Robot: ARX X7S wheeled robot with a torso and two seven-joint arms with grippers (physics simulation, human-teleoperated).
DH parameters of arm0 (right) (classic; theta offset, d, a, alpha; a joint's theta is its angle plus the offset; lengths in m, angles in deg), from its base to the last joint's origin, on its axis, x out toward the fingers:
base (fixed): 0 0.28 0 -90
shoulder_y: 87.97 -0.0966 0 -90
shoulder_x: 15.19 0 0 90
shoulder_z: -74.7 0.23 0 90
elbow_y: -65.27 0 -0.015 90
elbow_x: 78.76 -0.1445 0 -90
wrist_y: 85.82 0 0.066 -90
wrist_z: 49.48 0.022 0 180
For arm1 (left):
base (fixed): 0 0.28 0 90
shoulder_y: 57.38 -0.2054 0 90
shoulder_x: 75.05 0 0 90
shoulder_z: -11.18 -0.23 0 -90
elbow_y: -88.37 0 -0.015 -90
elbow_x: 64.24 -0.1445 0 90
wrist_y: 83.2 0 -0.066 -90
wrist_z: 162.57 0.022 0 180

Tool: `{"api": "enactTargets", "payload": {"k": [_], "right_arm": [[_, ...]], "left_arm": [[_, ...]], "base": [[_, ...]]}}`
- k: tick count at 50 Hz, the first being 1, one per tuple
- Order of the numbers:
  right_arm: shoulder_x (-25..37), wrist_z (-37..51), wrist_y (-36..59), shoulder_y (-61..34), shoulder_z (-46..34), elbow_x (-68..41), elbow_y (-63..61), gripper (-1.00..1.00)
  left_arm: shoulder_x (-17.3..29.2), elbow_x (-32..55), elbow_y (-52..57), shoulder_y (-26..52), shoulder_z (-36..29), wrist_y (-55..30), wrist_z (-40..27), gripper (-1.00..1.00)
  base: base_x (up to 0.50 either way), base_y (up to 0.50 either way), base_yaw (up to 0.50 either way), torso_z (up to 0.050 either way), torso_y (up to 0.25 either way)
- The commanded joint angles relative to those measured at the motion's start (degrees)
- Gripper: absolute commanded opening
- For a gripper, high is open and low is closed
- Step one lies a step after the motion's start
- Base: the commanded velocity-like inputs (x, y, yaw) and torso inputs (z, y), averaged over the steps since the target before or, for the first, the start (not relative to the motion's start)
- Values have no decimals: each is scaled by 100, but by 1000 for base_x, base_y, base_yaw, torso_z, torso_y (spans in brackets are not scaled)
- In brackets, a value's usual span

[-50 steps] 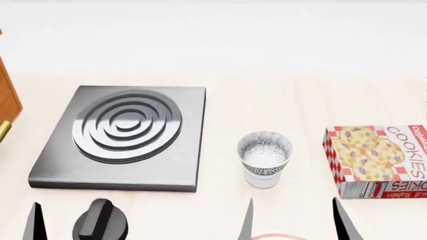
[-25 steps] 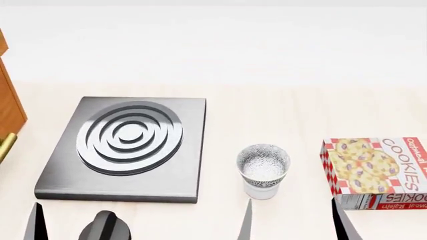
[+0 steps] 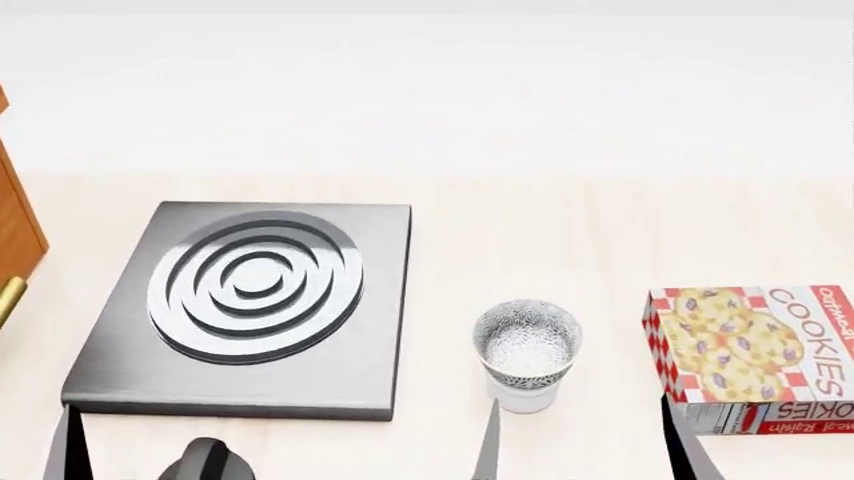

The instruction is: Pick the akita bowl on the ramekin and place it on the plate.

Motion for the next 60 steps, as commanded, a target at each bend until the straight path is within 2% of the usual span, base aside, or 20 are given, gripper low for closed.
{"api": "enactTargets", "payload": {"k": [1, 12, 45, 46, 60], "right_arm": [[60, 35, -132, 20, -41, 5, 25, 100], [89, 127, -64, -5, -76, -2, 11, 100], [222, 280, -96, -31, -159, -82, 43, 100], [226, 287, -92, -35, -157, -89, 43, 100], [286, 365, -107, -46, -214, -104, 54, 100]], "left_arm": [[39, 39, 2, -25, -17, 88, -32, 100], [81, -71, -16, -23, -70, 80, -94, 100], [178, -76, -57, -25, -193, 205, -187, 100], [152, 223, -58, -1, -99, 180, -177, 100], [184, -17, -46, 89, -183, -32, -354, 100]], "base": [[500, 0, 0, 0, 0], [39, 0, 0, 0, -17], [0, 0, 0, -5, -250], [0, 0, 0, 0, 0], [0, 0, 0, 0, 0]]}}
